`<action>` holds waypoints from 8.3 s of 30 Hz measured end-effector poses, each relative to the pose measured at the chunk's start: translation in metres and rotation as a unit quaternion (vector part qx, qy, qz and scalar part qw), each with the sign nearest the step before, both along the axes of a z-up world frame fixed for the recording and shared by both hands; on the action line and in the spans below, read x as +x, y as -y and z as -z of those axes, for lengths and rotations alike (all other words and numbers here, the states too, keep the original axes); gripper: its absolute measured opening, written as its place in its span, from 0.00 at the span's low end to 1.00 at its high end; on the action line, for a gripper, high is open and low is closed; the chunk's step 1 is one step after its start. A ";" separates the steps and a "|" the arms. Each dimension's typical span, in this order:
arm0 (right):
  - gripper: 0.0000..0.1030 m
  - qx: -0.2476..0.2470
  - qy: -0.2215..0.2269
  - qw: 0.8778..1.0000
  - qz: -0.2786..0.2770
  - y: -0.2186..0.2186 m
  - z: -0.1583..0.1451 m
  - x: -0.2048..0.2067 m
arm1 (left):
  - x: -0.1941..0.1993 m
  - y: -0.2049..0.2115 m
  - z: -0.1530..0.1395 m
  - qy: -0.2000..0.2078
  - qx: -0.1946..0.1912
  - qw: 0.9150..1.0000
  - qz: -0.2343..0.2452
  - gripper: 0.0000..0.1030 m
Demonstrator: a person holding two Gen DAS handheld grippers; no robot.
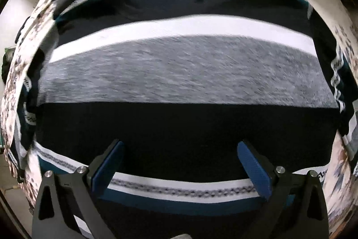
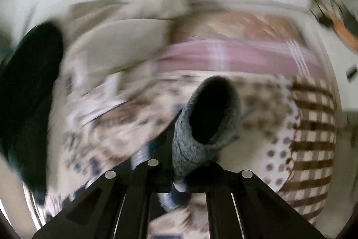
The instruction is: Fold small clothes
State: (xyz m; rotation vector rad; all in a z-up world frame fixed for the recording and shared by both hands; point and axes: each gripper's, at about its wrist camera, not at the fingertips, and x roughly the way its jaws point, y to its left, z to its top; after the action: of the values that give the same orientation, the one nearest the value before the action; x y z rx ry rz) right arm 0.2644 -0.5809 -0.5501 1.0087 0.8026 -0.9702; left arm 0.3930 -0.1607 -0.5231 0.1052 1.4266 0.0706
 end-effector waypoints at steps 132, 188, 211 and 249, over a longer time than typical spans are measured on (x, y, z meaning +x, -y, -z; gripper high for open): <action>0.09 0.078 -0.138 0.869 -0.469 -0.263 0.026 0.219 | 0.012 -0.339 -0.026 0.122 -0.039 0.949 -0.289 0.73; 0.80 0.084 -0.072 0.770 -0.628 -0.492 -0.002 0.301 | 0.030 -0.351 -0.038 0.123 -0.197 0.948 -0.219 0.92; 0.71 0.031 -0.112 0.808 -0.577 -0.369 0.033 0.216 | 0.073 -0.273 -0.023 0.081 -0.108 0.986 -0.100 0.99; 0.99 0.134 -0.127 0.758 -0.626 -0.175 0.003 0.180 | -0.204 0.056 -0.026 -0.092 -0.131 0.986 -0.055 0.99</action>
State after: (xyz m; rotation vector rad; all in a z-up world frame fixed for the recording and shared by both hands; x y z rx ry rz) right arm 0.4441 -0.4058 -0.5526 0.3471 1.5671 0.2120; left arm 0.1887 -0.2166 -0.4976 -0.1881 1.6137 -0.0373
